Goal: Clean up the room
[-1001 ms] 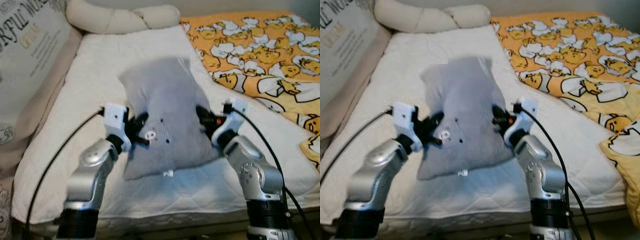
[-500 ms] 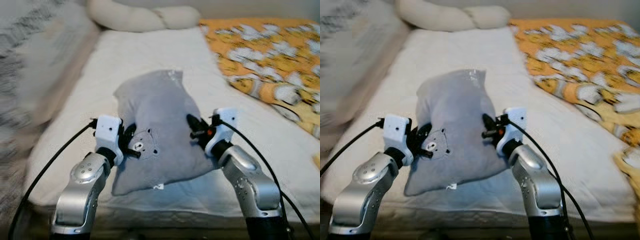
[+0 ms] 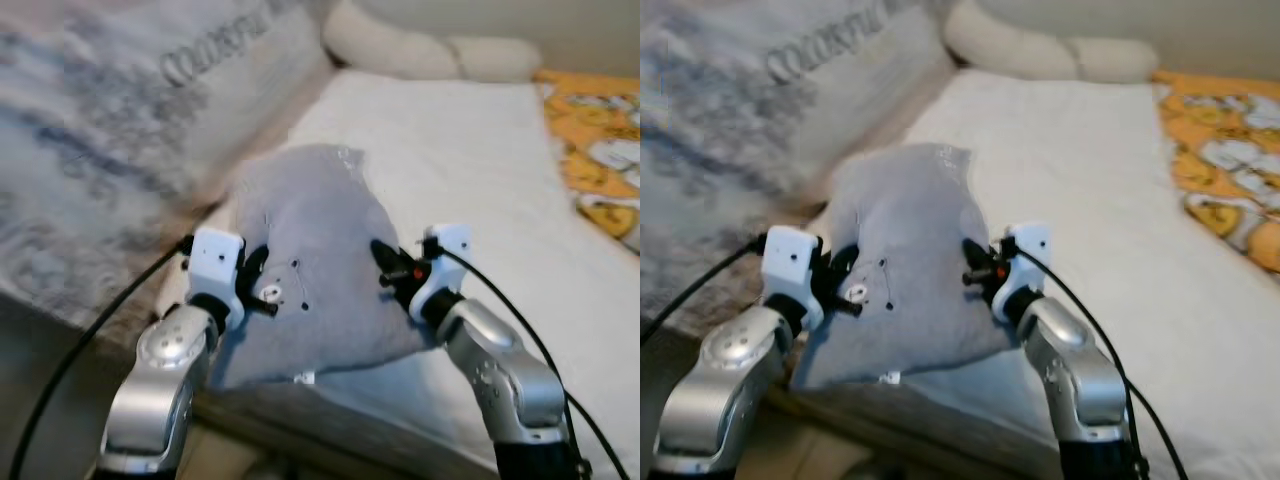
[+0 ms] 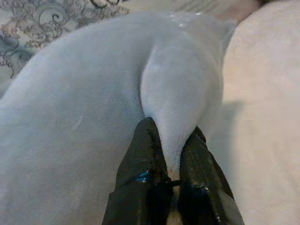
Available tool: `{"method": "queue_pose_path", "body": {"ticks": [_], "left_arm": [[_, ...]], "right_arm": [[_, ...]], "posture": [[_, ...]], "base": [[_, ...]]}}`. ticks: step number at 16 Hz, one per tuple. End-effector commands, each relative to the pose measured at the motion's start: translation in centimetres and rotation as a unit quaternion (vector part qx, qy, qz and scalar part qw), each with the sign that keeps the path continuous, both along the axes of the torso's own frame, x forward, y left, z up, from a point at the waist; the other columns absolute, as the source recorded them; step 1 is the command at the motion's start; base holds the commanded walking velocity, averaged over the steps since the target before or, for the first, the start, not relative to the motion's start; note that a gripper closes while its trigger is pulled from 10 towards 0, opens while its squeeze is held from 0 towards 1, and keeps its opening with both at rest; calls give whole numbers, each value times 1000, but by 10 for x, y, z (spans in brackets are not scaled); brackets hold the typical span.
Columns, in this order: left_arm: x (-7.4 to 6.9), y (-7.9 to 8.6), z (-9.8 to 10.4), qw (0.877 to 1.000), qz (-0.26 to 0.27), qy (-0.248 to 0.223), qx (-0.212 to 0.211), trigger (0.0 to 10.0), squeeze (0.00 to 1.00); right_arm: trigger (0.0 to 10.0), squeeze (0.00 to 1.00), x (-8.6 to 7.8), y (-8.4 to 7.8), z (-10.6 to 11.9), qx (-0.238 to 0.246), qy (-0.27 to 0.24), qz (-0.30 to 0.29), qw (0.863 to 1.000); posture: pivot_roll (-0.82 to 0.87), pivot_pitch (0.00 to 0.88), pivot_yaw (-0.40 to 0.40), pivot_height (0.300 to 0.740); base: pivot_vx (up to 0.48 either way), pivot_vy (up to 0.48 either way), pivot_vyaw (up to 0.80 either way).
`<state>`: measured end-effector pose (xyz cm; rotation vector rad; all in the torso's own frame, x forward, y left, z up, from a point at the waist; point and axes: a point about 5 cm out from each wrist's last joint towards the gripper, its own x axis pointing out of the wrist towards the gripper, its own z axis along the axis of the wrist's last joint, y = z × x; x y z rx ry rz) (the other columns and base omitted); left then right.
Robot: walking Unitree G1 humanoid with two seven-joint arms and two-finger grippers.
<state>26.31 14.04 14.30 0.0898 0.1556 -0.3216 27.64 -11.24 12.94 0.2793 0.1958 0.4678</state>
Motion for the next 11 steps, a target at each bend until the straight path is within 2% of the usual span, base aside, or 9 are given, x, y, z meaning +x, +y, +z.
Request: {"method": "queue_pose_path", "body": {"ticks": [1,8,11], "left_arm": [[1,-1,5,1000,0,-14,8,10000,0],[1,1,3,1000,5,-12,14,10000,0],[1,2,3,1000,19,-12,5,10000,0]], "right_arm": [[10000,0,0,2,7,12,-8,5,1000],[10000,0,0,2,9,36,6,-3,999],[10000,0,-2,5,9,17,-2,17,1000]], "posture": [[-65,0,51,740],[-67,0,51,740],[-65,0,45,740]], "base": [[0,0,800],[0,0,800],[0,0,800]]}}
